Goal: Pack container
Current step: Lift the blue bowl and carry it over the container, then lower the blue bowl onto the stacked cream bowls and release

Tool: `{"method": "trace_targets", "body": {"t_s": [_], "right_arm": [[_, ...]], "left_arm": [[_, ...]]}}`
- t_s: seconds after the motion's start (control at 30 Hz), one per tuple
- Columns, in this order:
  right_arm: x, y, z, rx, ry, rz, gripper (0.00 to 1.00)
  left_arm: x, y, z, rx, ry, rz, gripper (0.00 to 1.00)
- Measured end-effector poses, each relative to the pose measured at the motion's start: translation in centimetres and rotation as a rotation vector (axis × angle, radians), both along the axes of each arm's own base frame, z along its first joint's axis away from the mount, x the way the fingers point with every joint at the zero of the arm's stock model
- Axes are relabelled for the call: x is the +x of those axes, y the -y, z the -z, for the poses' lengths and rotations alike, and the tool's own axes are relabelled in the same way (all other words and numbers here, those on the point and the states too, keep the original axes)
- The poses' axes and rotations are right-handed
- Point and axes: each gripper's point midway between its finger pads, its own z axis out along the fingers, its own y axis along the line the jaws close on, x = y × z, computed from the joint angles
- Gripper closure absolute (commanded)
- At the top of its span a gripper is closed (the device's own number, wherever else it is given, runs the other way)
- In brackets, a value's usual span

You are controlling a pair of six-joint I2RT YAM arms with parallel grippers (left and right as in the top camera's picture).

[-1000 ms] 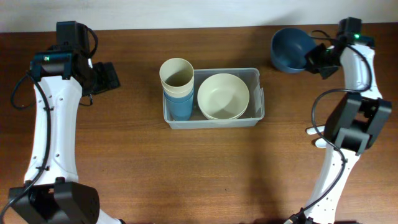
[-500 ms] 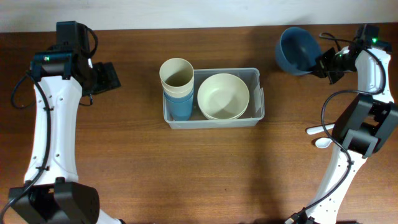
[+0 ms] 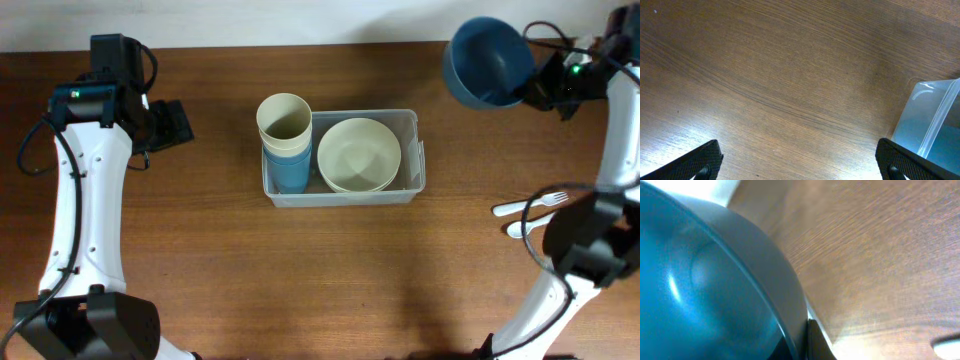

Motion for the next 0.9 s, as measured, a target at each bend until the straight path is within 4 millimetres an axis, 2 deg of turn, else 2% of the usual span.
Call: {"method": "trace_targets", "body": {"t_s": [0.07, 0.13, 0.2, 0.33, 0.6, 0.8, 0.9], "right_arm": [[-1.2, -1.2, -2.2, -0.027, 0.030, -0.049, 0.96], [-2.3, -2.4, -3.3, -0.043, 0.039, -0.097, 0.96], [-3.1, -3.6, -3.6, -0.048, 0.029, -0.145, 0.96], [-4.6, -6.4, -3.0, -0.063, -0.025, -0.251, 0.96], [-6.1, -11.8, -1.6, -0.207, -0.097, -0.436, 0.96], [-6.4, -16.1, -1.2, -0.302, -0.084, -0.557, 0.96], [-6.2, -17.4, -1.2, -0.327, -0.069, -0.572, 0.96]], "left_arm": [[0.0, 0.0, 0.0, 0.000, 0.000, 0.000, 0.00], [0.0, 0.0, 0.0, 0.000, 0.000, 0.000, 0.00], [0.0, 0.0, 0.0, 0.000, 0.000, 0.000, 0.00], [0.0, 0.0, 0.0, 0.000, 0.000, 0.000, 0.00], [0.0, 0.0, 0.0, 0.000, 0.000, 0.000, 0.00], [0.0, 0.0, 0.0, 0.000, 0.000, 0.000, 0.00], [0.0, 0.0, 0.0, 0.000, 0.000, 0.000, 0.00]]}}
